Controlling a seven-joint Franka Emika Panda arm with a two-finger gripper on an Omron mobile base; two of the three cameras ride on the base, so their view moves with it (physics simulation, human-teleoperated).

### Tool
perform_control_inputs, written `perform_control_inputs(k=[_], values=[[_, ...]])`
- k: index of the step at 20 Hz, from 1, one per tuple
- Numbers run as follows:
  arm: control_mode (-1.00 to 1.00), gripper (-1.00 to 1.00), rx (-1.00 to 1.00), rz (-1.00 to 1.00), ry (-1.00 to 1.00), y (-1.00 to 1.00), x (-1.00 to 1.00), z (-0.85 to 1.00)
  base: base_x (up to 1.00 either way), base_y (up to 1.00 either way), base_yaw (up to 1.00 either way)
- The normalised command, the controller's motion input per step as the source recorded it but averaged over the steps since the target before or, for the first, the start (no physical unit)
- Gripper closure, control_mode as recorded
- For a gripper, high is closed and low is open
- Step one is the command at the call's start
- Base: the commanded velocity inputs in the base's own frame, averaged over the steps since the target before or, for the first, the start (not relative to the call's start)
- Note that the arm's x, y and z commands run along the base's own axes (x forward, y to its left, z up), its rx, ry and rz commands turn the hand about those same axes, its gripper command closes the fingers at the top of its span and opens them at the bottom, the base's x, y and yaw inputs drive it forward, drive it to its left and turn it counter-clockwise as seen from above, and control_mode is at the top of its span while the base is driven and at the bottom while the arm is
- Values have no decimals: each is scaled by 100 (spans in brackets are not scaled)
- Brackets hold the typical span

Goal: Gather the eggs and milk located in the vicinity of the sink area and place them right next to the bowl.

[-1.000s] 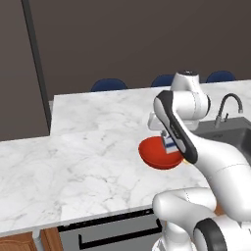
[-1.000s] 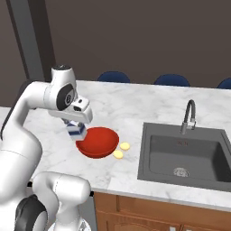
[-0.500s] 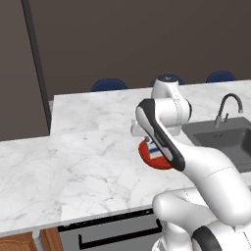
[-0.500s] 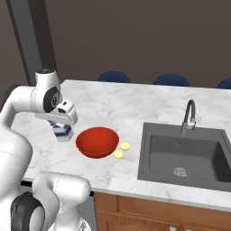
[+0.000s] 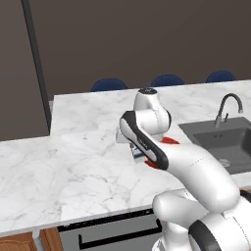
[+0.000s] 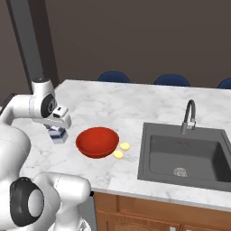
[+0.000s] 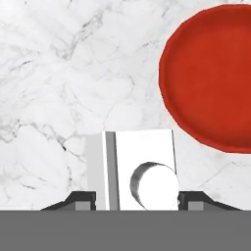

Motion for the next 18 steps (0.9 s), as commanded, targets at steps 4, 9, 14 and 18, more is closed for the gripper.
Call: perform_control_inputs(k=[4, 9, 14, 18], values=[[-100, 100, 0, 11, 21, 32, 31, -29, 0, 0, 0], [-100, 100, -1, 20, 23, 3, 20, 0, 0, 0, 0], [-100, 100, 0, 6, -4, 0, 7, -8, 0, 0, 0], [-100, 100, 0, 0, -26, 0, -2, -39, 0, 0, 0]])
